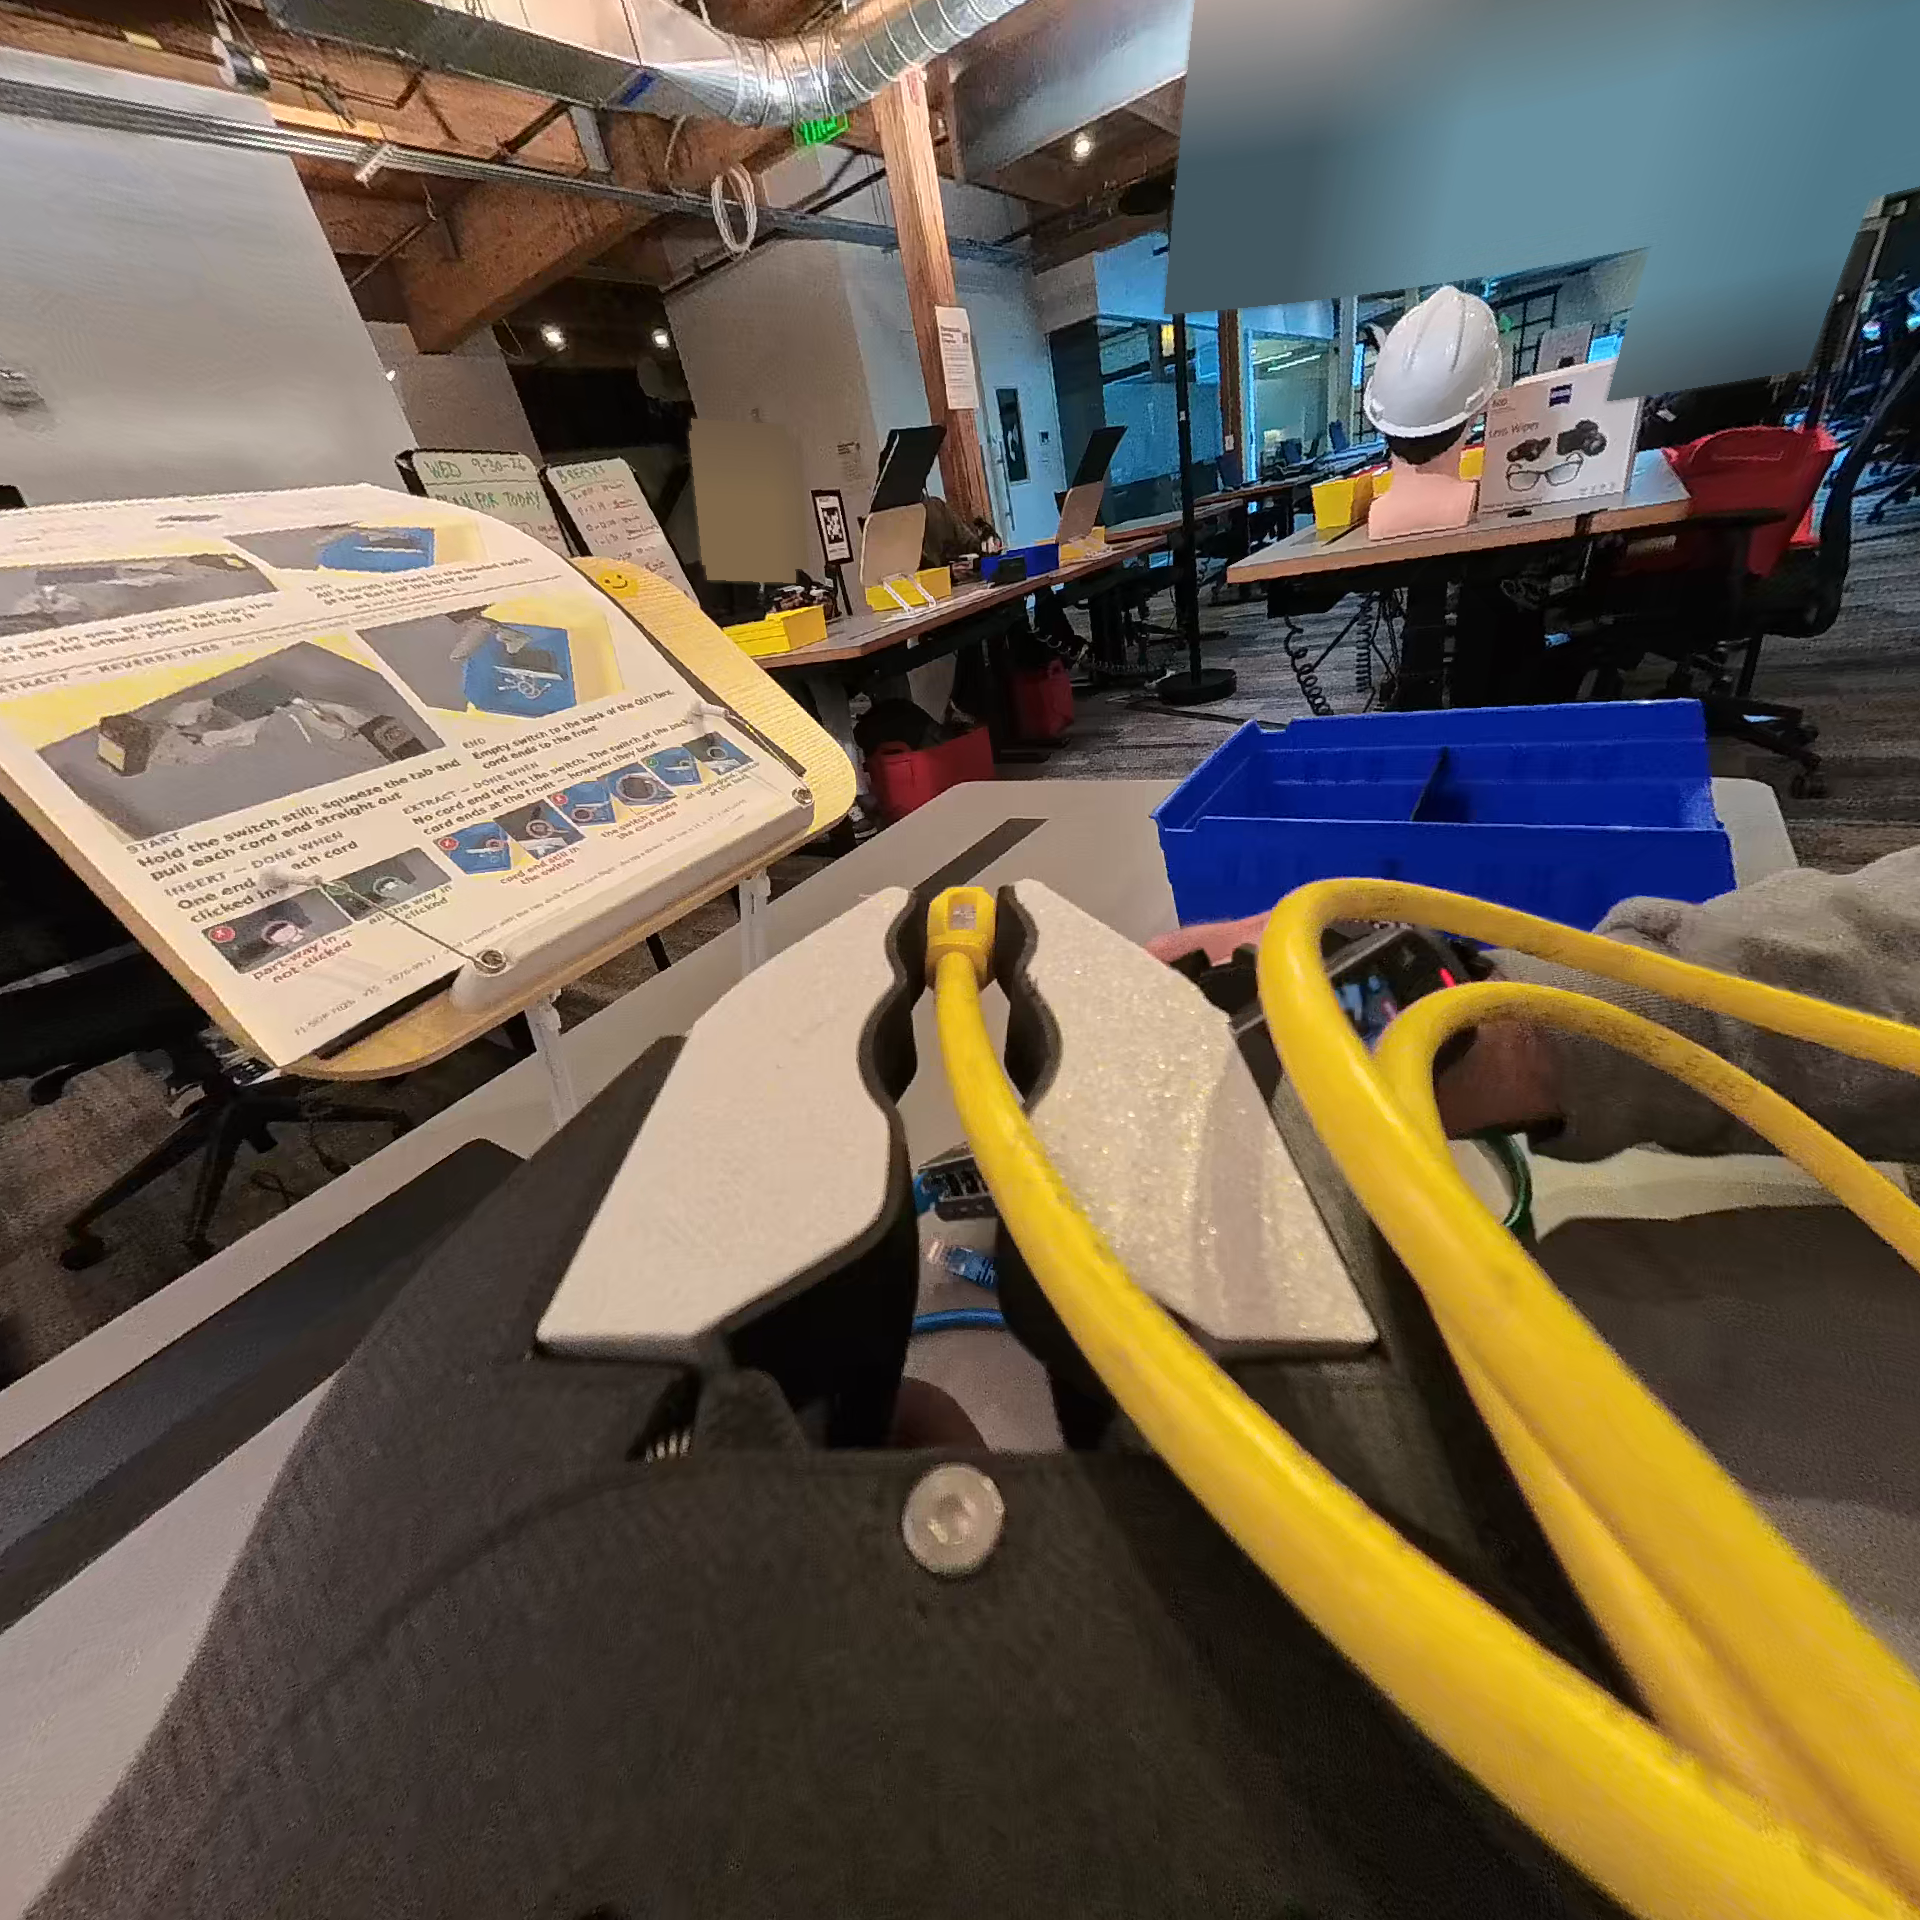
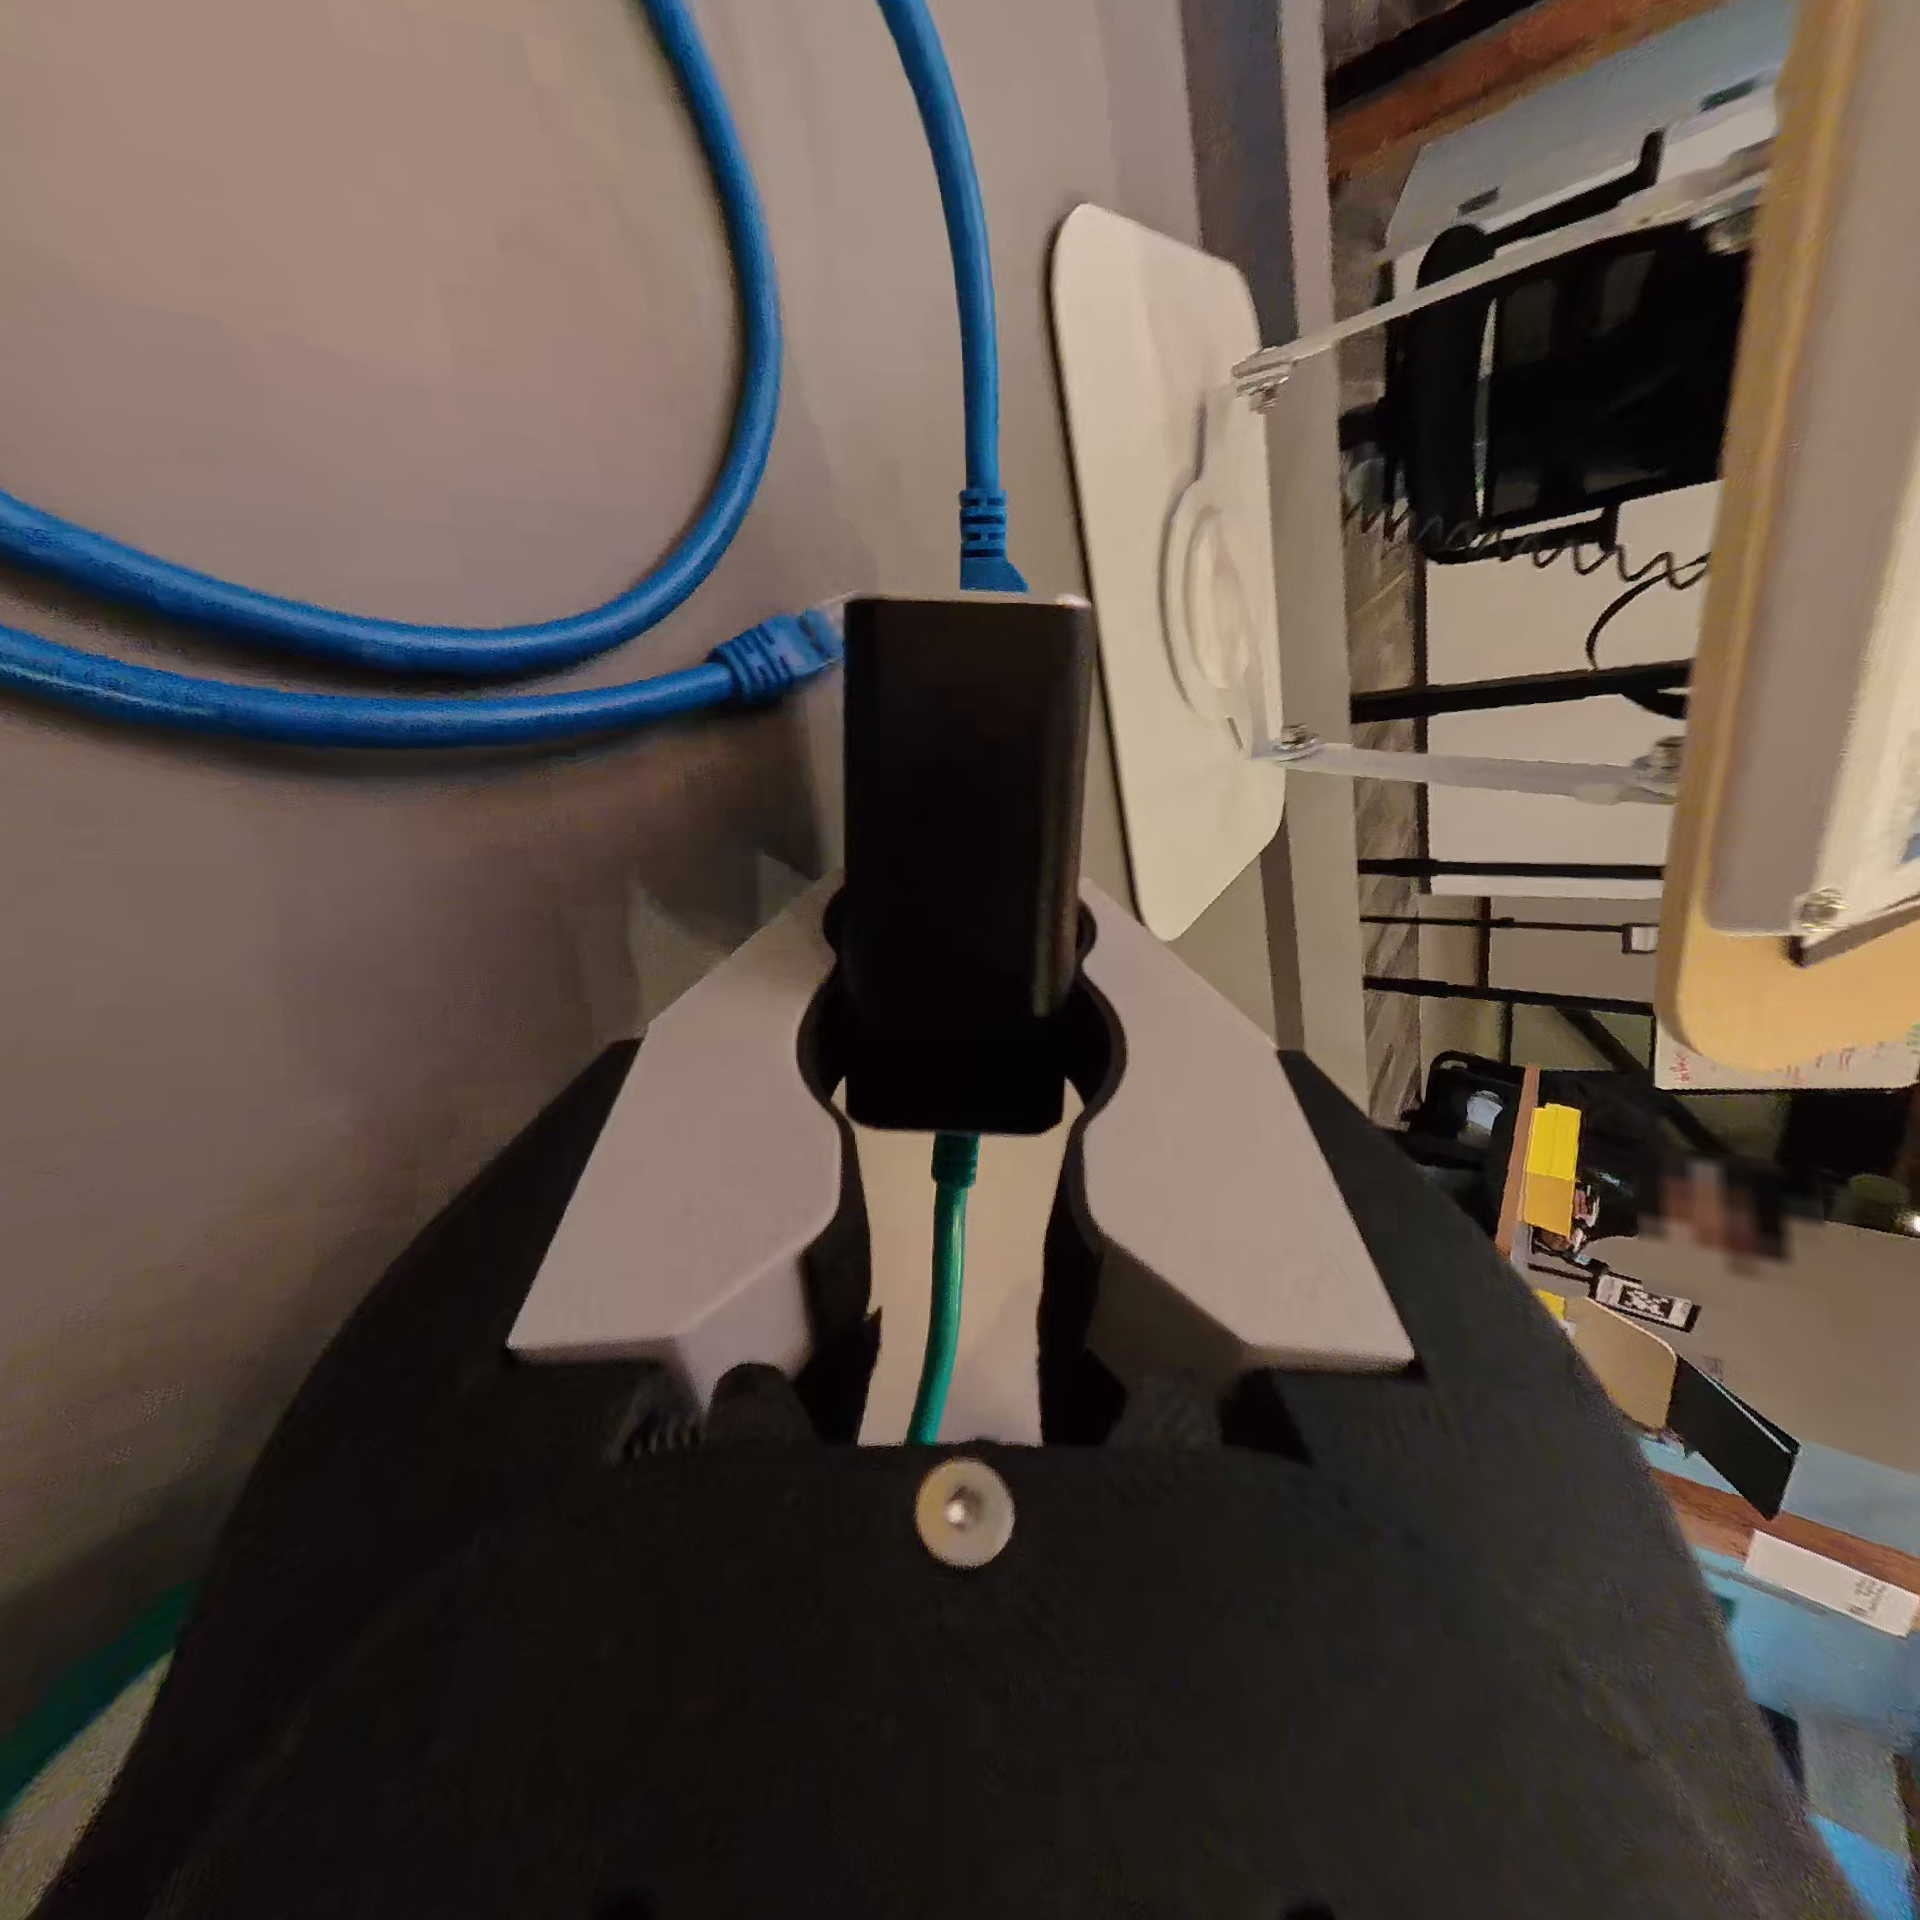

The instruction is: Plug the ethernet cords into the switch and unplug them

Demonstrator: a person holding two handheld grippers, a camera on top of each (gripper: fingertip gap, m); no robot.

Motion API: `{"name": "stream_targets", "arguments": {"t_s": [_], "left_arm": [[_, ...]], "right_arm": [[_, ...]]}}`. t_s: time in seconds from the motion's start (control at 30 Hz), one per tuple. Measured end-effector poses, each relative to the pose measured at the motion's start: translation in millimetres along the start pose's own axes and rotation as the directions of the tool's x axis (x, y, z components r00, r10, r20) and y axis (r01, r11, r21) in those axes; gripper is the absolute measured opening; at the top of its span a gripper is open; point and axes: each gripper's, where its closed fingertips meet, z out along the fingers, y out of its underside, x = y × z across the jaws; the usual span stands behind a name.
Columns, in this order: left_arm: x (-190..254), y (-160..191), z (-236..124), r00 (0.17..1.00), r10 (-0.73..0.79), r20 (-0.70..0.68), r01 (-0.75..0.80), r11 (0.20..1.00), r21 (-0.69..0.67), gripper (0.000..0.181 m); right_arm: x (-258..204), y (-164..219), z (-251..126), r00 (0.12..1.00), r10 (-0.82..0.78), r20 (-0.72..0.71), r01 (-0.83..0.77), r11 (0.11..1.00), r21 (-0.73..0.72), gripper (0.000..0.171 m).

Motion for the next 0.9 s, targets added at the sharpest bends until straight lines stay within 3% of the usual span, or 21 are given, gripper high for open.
{"name": "stream_targets", "arguments": {"t_s": [0.03, 0.3, 0.33, 0.6, 0.9], "left_arm": [[-1, -1, 0, 1.0, 0.001, 0.003, -0.001, 1.0, 0.0, 0.012], [5, -5, 5, 1.0, -0.02, -0.007, 0.02, 1.0, -0.008, 0.011], [9, -7, 7, 1.0, -0.021, -0.017, 0.021, 1.0, -0.008, 0.017], [33, -27, 20, 0.986, -0.144, -0.081, 0.143, 0.989, -0.022, 0.012], [42, -12, 28, 0.972, -0.216, -0.09, 0.213, 0.976, -0.036, 0.017]], "right_arm": [[4, -3, -4, 1.0, 0.005, -0.006, -0.004, 1.0, 0.03, 0.032], [47, -29, -51, 0.998, 0.062, -0.029, -0.051, 0.953, 0.299, 0.032], [51, -29, -55, 0.998, 0.05, -0.049, -0.033, 0.951, 0.306, 0.032], [69, -40, -87, 0.982, -0.053, -0.18, 0.113, 0.933, 0.343, 0.032], [75, -57, -119, 0.972, -0.084, -0.22, 0.179, 0.87, 0.46, 0.032]]}}
